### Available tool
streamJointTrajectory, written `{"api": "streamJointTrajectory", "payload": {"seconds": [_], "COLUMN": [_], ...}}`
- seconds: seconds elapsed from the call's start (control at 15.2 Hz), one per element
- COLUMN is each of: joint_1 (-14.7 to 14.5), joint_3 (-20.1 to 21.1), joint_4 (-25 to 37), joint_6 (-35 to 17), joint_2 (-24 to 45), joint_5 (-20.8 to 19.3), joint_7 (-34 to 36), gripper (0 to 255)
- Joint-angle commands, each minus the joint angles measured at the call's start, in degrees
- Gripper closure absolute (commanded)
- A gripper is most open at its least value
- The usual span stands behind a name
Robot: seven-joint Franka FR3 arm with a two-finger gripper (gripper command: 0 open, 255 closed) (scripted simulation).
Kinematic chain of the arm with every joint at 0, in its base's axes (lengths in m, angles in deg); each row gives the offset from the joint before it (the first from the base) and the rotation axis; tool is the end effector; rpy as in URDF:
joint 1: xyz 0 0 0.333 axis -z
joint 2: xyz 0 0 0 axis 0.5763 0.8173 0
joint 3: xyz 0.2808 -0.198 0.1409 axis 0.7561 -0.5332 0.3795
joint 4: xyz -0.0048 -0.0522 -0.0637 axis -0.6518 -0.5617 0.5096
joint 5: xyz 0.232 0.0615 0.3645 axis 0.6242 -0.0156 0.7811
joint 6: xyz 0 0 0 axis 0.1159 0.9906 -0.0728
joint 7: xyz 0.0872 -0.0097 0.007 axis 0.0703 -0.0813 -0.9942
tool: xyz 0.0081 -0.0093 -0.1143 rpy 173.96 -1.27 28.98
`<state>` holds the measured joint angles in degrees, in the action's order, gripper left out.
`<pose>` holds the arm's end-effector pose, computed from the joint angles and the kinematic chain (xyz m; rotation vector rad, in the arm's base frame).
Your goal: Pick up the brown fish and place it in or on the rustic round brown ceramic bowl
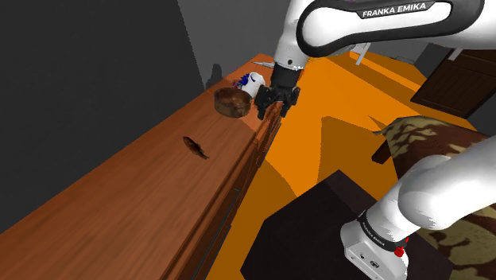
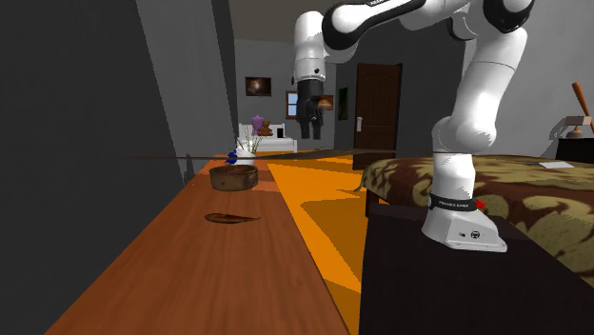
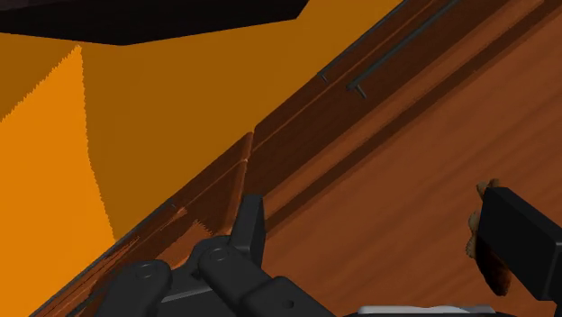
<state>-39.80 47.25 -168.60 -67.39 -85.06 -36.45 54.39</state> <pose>0.4506 0.1741 0.5048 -3.0376 0.1448 0.1095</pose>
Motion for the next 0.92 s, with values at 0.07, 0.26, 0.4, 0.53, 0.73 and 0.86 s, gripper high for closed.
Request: {"api": "streamJointTrajectory", "payload": {"seconds": [0.07,0.26,0.4,0.53,0.73,0.86], "joint_1": [-0.7,-1.5,-2.2,-2.9,-4.5,-5.7], "joint_3": [2.2,4.0,5.0,5.8,6.6,6.8], "joint_4": [2.8,6.1,8.7,11.5,16.4,20.0], "joint_6": [-3.7,-6.8,-8.6,-10.1,-11.8,-12.5], "joint_2": [6.0,12.0,16.2,20.4,26.9,31.3], "joint_5": [-0.7,-2.2,-3.5,-5.1,-7.8,-9.7], "joint_7": [2.5,5.0,6.9,8.7,11.6,13.4], "gripper": [0,0,0,0,0,0]}}
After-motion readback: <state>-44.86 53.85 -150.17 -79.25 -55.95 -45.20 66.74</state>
